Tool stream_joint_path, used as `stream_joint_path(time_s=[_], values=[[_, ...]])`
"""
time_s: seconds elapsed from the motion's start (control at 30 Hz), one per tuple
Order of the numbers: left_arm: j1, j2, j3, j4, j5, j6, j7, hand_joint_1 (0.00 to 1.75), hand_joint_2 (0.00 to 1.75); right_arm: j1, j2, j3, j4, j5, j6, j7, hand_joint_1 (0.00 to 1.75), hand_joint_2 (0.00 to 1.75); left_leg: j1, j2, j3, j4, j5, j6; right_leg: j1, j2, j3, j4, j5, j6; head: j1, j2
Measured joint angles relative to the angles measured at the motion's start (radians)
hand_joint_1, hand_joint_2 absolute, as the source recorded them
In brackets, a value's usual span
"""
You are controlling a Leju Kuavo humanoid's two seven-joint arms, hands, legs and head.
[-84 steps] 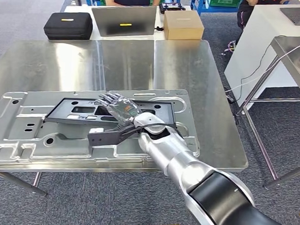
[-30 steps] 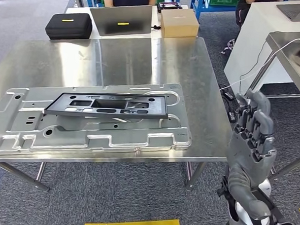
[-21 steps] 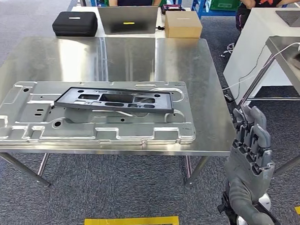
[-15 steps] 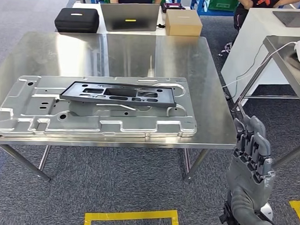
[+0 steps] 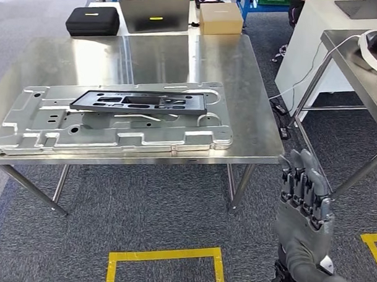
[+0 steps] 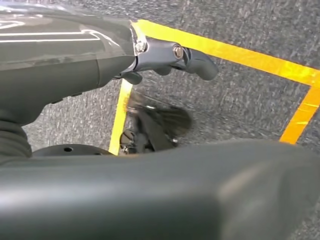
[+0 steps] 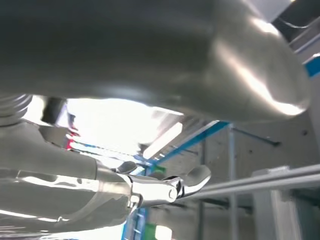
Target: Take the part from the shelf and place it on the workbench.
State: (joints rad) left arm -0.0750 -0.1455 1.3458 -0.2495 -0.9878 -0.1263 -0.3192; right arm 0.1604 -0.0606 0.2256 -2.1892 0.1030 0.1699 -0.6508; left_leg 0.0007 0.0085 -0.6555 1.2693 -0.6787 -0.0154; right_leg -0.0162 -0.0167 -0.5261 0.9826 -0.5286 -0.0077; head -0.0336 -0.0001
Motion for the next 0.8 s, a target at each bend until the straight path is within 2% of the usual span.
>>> stream_joint_path(time_s=[0.03, 0.07, 0.1, 0.13, 0.17, 0.2, 0.23, 0.27, 0.3, 0.33, 0.37, 0.4, 0.43, 0.47, 0.5, 0.53, 0.57, 0.6, 0.63, 0.67, 0.7, 0.73, 0.77, 0.8], values=[[0.0, 0.0, 0.001, 0.0, 0.002, 0.0, 0.001, 0.0, 0.0, 0.009, 0.005, -0.004, 0.014, -0.001, 0.009, 0.0, 0.0, 0.0, 0.002, 0.0, 0.011, 0.019, 0.011, -0.001, 0.0, -0.001, -0.016, 0.004, 0.009, 0.002, 0.0, 0.0], [-0.001, 0.0, 0.003, 0.0, 0.003, 0.0, 0.002, 0.0, 0.0, 0.021, 0.011, -0.009, 0.033, 0.002, 0.02, 0.0, 0.0, 0.0, 0.003, 0.0, 0.039, 0.004, 0.039, -0.001, 0.0, -0.002, -0.031, 0.008, 0.018, 0.004, 0.0, 0.0], [-0.001, 0.0, 0.006, 0.0, 0.003, 0.001, 0.004, 0.0, 0.0, 0.038, 0.019, -0.017, 0.057, 0.006, 0.03, 0.0, 0.0, 0.0, 0.003, -0.001, 0.081, -0.043, 0.069, 0.0, 0.0, -0.003, -0.045, 0.013, 0.025, 0.007, 0.0, 0.0], [-0.001, 0.0, 0.008, 0.0, 0.003, 0.001, 0.005, 0.0, 0.0, 0.055, 0.026, -0.024, 0.081, 0.01, 0.038, 0.0, 0.0, 0.0, 0.003, -0.002, 0.136, -0.114, 0.088, 0.004, 0.0, -0.004, -0.056, 0.018, 0.032, 0.01, 0.0, 0.0], [-0.002, 0.0, 0.01, 0.0, 0.003, 0.001, 0.007, 0.0, 0.0, 0.069, 0.032, -0.031, 0.108, 0.011, 0.043, 0.0, 0.0, 0.0, 0.003, -0.004, 0.19, -0.192, 0.093, 0.01, 0.002, -0.003, -0.063, 0.022, 0.039, 0.014, 0.0, 0.0], [-0.002, 0.0, 0.011, 0.0, 0.003, 0.002, 0.008, 0.0, 0.0, 0.08, 0.036, -0.037, 0.138, 0.011, 0.047, 0.0, 0.0, 0.0, 0.001, -0.006, 0.229, -0.252, 0.088, 0.016, 0.003, -0.003, -0.069, 0.025, 0.047, 0.02, 0.0, 0.0], [-0.004, 0.0, 0.012, 0.0, 0.003, 0.002, 0.008, 0.0, 0.0, 0.089, 0.039, -0.043, 0.168, 0.012, 0.052, 0.0, 0.0, 0.0, -0.001, -0.008, 0.252, -0.291, 0.079, 0.022, 0.004, -0.003, -0.074, 0.026, 0.056, 0.025, 0.0, 0.0], [-0.004, -0.001, 0.013, 0.0, 0.003, 0.003, 0.009, 0.0, 0.0, 0.099, 0.042, -0.05, 0.201, 0.014, 0.057, 0.0, 0.0, 0.0, -0.003, -0.008, 0.255, -0.308, 0.075, 0.027, 0.004, -0.003, -0.079, 0.026, 0.065, 0.031, 0.001, 0.0], [-0.005, -0.001, 0.015, 0.0, 0.003, 0.003, 0.009, 0.0, 0.0, 0.109, 0.045, -0.058, 0.233, 0.018, 0.062, 0.0, 0.0, 0.0, -0.002, -0.008, 0.247, -0.31, 0.078, 0.034, 0.004, -0.002, -0.086, 0.026, 0.072, 0.037, 0.001, 0.0], [-0.004, -0.002, 0.016, 0.0, 0.002, 0.004, 0.01, 0.0, 0.0, 0.118, 0.048, -0.066, 0.268, 0.024, 0.065, 0.001, 0.0, 0.0, -0.001, -0.005, 0.235, -0.31, 0.086, 0.042, 0.003, -0.001, -0.095, 0.032, 0.062, 0.043, 0.001, 0.0], [-0.003, -0.003, 0.017, 0.0, 0.001, 0.004, 0.009, 0.0, 0.0, 0.125, 0.05, -0.074, 0.309, 0.033, 0.066, 0.002, 0.0, 0.0, 0.0, -0.003, 0.221, -0.311, 0.097, 0.051, 0.003, 0.002, -0.105, 0.05, 0.034, 0.047, 0.002, 0.0], [-0.002, -0.003, 0.018, 0.0, -0.002, 0.005, 0.009, 0.0, 0.0, 0.129, 0.052, -0.084, 0.363, 0.046, 0.067, 0.003, 0.0, 0.0, 0.001, 0.001, 0.205, -0.311, 0.111, 0.06, 0.002, 0.004, -0.116, 0.086, -0.011, 0.05, 0.002, 0.0], [-0.001, -0.003, 0.019, 0.0, -0.004, 0.006, 0.007, 0.0, 0.0, 0.13, 0.054, -0.097, 0.431, 0.06, 0.068, 0.003, 0.0, 0.0, -0.001, 0.003, 0.189, -0.311, 0.124, 0.066, 0.002, 0.005, -0.127, 0.14, -0.067, 0.051, 0.002, 0.0], [0.0, -0.003, 0.019, -0.001, -0.007, 0.006, 0.006, 0.0, 0.0, 0.129, 0.055, -0.112, 0.504, 0.073, 0.072, 0.002, 0.0, 0.0, -0.003, 0.004, 0.174, -0.31, 0.136, 0.069, 0.002, 0.006, -0.134, 0.202, -0.11, 0.052, 0.002, 0.0], [0.0, -0.003, 0.019, -0.001, -0.01, 0.004, 0.005, 0.0, 0.0, 0.127, 0.058, -0.128, 0.579, 0.088, 0.079, 0.001, 0.0, 0.0, -0.006, 0.005, 0.157, -0.308, 0.148, 0.071, 0.002, 0.006, -0.137, 0.259, -0.133, 0.053, 0.002, 0.0], [0.0, -0.003, 0.019, -0.001, -0.013, 0.003, 0.004, 0.0, 0.0, 0.124, 0.061, -0.145, 0.647, 0.106, 0.084, 0.001, 0.0, 0.0, -0.009, 0.005, 0.14, -0.304, 0.159, 0.072, 0.002, 0.006, -0.132, 0.296, -0.13, 0.053, 0.002, 0.0], [0.0, -0.003, 0.019, -0.001, -0.015, 0.002, 0.002, 0.0, 0.0, 0.118, 0.064, -0.161, 0.715, 0.125, 0.087, 0.0, 0.0, 0.0, -0.011, 0.006, 0.123, -0.299, 0.169, 0.072, 0.002, 0.007, -0.113, 0.302, -0.105, 0.052, 0.002, 0.0], [0.0, -0.003, 0.019, -0.001, -0.017, 0.002, 0.0, 0.0, 0.0, 0.109, 0.066, -0.174, 0.786, 0.141, 0.082, 0.0, 0.0, 0.0, -0.013, 0.006, 0.106, -0.292, 0.177, 0.072, 0.003, 0.007, -0.078, 0.274, -0.074, 0.049, 0.002, 0.0], [-0.002, -0.002, 0.019, -0.001, -0.018, 0.002, -0.001, 0.0, 0.0, 0.098, 0.067, -0.183, 0.856, 0.15, 0.067, 0.0, 0.0, 0.0, -0.015, 0.007, 0.091, -0.285, 0.184, 0.071, 0.005, 0.007, -0.028, 0.216, -0.054, 0.044, 0.002, 0.0], [-0.003, -0.002, 0.019, -0.001, -0.02, 0.002, -0.003, 0.0, 0.0, 0.084, 0.068, -0.187, 0.931, 0.151, 0.045, 0.0, 0.0, 0.0, -0.018, 0.007, 0.078, -0.276, 0.19, 0.069, 0.008, 0.007, 0.032, 0.134, -0.046, 0.037, 0.002, 0.0], [-0.004, -0.002, 0.019, -0.001, -0.022, 0.002, -0.004, 0.0, 0.0, 0.07, 0.068, -0.186, 1.005, 0.146, 0.02, 0.0, 0.0, 0.0, -0.02, 0.007, 0.069, -0.269, 0.196, 0.066, 0.01, 0.007, 0.083, 0.06, -0.053, 0.031, 0.002, 0.0], [-0.005, -0.002, 0.019, -0.001, -0.023, 0.001, -0.004, 0.0, 0.0, 0.059, 0.067, -0.184, 1.073, 0.138, -0.004, 0.0, 0.0, 0.0, -0.021, 0.007, 0.061, -0.264, 0.204, 0.062, 0.013, 0.006, 0.117, 0.006, -0.063, 0.027, 0.002, 0.0], [-0.004, -0.002, 0.019, -0.001, -0.024, 0.0, -0.004, 0.0, 0.0, 0.048, 0.067, -0.18, 1.145, 0.125, -0.027, 0.0, 0.0, 0.0, -0.021, 0.007, 0.055, -0.26, 0.212, 0.057, 0.016, 0.005, 0.132, -0.025, -0.069, 0.024, 0.002, 0.0], [-0.003, -0.002, 0.019, -0.001, -0.023, -0.001, -0.006, 0.0, 0.0, 0.035, 0.066, -0.175, 1.224, 0.107, -0.047, 0.0, 0.0, 0.0, -0.021, 0.006, 0.048, -0.259, 0.221, 0.053, 0.015, 0.005, 0.128, -0.033, -0.069, 0.021, 0.002, 0.0]])
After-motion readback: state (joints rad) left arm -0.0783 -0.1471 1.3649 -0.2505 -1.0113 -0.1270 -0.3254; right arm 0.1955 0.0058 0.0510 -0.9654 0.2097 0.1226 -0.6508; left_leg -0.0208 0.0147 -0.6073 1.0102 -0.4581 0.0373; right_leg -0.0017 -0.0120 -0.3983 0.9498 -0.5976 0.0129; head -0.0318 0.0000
